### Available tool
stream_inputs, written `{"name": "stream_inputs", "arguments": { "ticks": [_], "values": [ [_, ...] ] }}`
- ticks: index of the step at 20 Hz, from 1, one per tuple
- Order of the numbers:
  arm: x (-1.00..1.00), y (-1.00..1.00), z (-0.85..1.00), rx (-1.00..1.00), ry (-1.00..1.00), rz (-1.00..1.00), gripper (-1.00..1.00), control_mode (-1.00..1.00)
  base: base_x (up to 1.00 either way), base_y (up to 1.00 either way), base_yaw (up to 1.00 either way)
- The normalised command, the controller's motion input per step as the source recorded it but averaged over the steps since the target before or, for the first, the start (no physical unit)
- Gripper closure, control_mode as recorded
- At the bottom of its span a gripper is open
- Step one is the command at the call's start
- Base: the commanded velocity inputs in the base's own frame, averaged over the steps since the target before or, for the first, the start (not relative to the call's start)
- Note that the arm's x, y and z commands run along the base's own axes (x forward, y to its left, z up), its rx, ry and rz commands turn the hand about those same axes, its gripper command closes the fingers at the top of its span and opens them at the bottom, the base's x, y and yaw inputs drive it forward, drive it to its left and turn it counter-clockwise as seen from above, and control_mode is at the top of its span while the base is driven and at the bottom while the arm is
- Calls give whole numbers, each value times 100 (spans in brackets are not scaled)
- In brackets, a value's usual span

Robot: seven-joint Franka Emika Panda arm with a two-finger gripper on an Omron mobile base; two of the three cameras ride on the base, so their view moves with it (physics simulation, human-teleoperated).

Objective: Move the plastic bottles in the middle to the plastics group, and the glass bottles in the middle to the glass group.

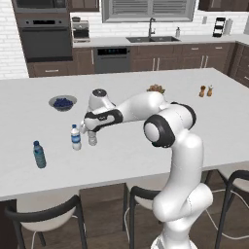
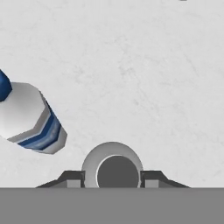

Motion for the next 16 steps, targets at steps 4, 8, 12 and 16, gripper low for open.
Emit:
{"name": "stream_inputs", "arguments": {
  "ticks": [4,8,12,16],
  "values": [
    [0,0,0,0,0,0,-100,-100,0,0,0],
    [0,0,0,0,0,0,-100,-100,0,0,0],
    [0,0,0,0,0,0,-100,-100,0,0,0],
    [-1,0,12,0,0,0,-100,-100,0,0,0]
  ]
}}
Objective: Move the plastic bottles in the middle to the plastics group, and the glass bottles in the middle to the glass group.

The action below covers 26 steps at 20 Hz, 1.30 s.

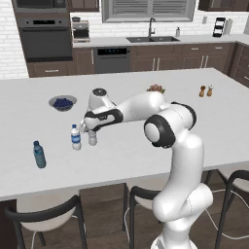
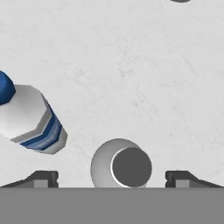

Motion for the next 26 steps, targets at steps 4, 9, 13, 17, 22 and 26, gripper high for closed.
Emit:
{"name": "stream_inputs", "arguments": {
  "ticks": [4,9,13,17,22,26],
  "values": [
    [-14,-3,51,0,0,0,-100,-100,0,0,0],
    [-41,-34,42,0,0,-7,-100,-100,0,0,0],
    [-86,-49,4,0,0,-20,-100,-100,0,0,0],
    [-99,-48,0,0,0,-28,-100,-100,0,0,0],
    [-97,-26,6,0,0,-27,-100,-100,0,0,0],
    [-86,-34,55,0,0,-26,-100,-100,0,0,0]
  ]
}}
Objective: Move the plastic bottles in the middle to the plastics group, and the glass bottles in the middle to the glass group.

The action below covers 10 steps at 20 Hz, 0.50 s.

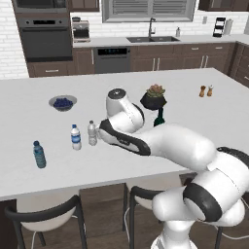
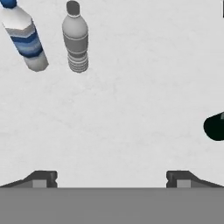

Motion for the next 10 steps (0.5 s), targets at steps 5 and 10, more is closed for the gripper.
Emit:
{"name": "stream_inputs", "arguments": {
  "ticks": [5,10],
  "values": [
    [-66,-61,68,0,0,-23,-100,-100,0,0,0],
    [-75,-76,53,1,-2,-25,-100,-100,0,0,0]
  ]
}}
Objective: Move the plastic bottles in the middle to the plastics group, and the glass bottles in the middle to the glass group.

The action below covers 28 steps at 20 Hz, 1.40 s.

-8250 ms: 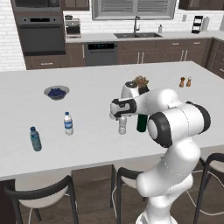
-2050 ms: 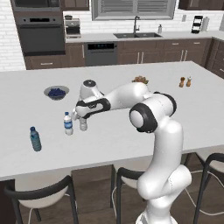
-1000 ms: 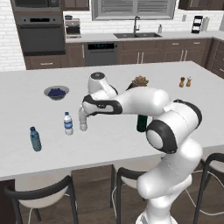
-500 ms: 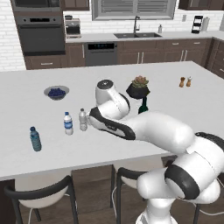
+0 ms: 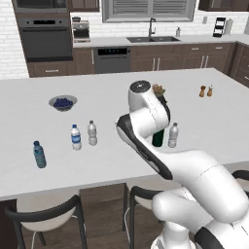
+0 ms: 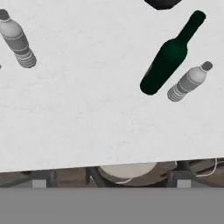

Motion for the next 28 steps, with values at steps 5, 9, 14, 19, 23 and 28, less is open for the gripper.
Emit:
{"name": "stream_inputs", "arguments": {
  "ticks": [5,9,14,19,23,28],
  "values": [
    [-66,-98,32,2,-4,-25,-100,-100,0,0,0],
    [-26,-100,27,1,0,-23,-100,-100,0,0,0],
    [34,-38,2,10,-3,-4,-100,-100,0,0,0],
    [51,-23,0,10,-1,7,-100,-100,0,0,0],
    [30,-13,0,1,0,13,-100,-100,0,0,0],
    [59,-5,0,0,3,16,-100,-100,0,0,0]
  ]
}}
